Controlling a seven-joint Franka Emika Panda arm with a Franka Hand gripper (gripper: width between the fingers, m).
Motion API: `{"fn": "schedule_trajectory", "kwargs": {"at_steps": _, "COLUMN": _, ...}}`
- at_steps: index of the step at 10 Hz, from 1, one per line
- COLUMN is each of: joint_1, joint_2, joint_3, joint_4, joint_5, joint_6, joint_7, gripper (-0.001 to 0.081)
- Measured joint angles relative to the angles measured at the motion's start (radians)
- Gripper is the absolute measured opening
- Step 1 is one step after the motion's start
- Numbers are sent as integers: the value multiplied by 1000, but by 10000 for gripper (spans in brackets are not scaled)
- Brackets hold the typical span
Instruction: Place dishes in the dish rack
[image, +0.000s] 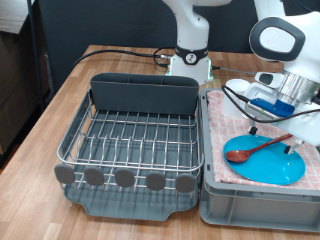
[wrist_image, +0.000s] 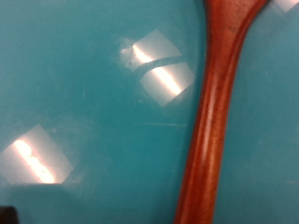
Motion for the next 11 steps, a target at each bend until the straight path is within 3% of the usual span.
{"fn": "schedule_trajectory", "kwargs": {"at_steps": 2, "joint_1": 19, "joint_2": 0, "joint_3": -18, "joint_4": 0, "joint_5": -6, "joint_6": 5, "joint_7": 1, "gripper": 539}}
{"fn": "schedule_trajectory", "kwargs": {"at_steps": 3, "joint_1": 26, "joint_2": 0, "joint_3": -26, "joint_4": 0, "joint_5": -7, "joint_6": 11, "joint_7": 1, "gripper": 539}}
{"fn": "schedule_trajectory", "kwargs": {"at_steps": 4, "joint_1": 36, "joint_2": 0, "joint_3": -37, "joint_4": 0, "joint_5": -8, "joint_6": 19, "joint_7": 2, "gripper": 347}}
{"fn": "schedule_trajectory", "kwargs": {"at_steps": 5, "joint_1": 45, "joint_2": 1, "joint_3": -47, "joint_4": 0, "joint_5": -10, "joint_6": 26, "joint_7": 4, "gripper": 347}}
{"fn": "schedule_trajectory", "kwargs": {"at_steps": 6, "joint_1": 56, "joint_2": 2, "joint_3": -57, "joint_4": 0, "joint_5": -14, "joint_6": 33, "joint_7": 8, "gripper": 131}}
{"fn": "schedule_trajectory", "kwargs": {"at_steps": 7, "joint_1": 68, "joint_2": 2, "joint_3": -68, "joint_4": 3, "joint_5": -21, "joint_6": 38, "joint_7": 11, "gripper": 131}}
{"fn": "schedule_trajectory", "kwargs": {"at_steps": 8, "joint_1": 79, "joint_2": 2, "joint_3": -76, "joint_4": 5, "joint_5": -21, "joint_6": 39, "joint_7": 12, "gripper": 29}}
{"fn": "schedule_trajectory", "kwargs": {"at_steps": 11, "joint_1": 107, "joint_2": 2, "joint_3": -89, "joint_4": 13, "joint_5": -8, "joint_6": 31, "joint_7": 0, "gripper": 6}}
